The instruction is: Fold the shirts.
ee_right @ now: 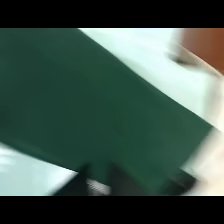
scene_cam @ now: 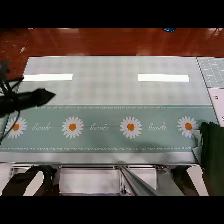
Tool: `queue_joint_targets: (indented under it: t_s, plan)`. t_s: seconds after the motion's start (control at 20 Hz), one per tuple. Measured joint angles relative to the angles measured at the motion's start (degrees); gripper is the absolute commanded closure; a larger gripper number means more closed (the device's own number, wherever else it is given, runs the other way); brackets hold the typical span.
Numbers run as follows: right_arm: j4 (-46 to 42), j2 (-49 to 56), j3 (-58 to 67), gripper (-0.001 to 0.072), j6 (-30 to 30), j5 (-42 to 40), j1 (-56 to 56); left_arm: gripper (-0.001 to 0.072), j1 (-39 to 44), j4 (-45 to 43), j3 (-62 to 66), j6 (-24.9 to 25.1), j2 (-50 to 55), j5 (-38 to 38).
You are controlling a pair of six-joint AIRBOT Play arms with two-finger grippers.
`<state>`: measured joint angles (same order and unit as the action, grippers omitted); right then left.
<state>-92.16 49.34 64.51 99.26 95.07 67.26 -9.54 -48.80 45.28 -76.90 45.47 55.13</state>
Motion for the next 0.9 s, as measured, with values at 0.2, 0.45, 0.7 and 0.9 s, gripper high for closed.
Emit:
queue_joint_targets:
  t_s: [0.2, 0.45, 0.7, 0.9]
  plan:
    - [18.5, 5.8, 8.3, 0.0692, -3.2, -12.9, -13.6, 0.0682, 0.0, 0.3, 19.7, 0.2, 10.7, 0.3]
    - [20.8, 13.8, 14.2, 0.0692, -5.3, -28.1, -48.4, 0.0682, 4.5, -1.3, 39.5, 0.2, 22.1, 6.6]
    - [4.4, 26.6, 15.4, 0.0691, -0.7, -27.9, -75.1, 0.0682, 16.0, -18.8, 30.9, -6.4, 25.6, 10.6]
    - [-1.7, 32.7, 15.6, 0.0691, 2.9, -26.0, -83.1, 0.0681, 19.5, -25.0, 25.9, -9.4, 26.0, 8.8]
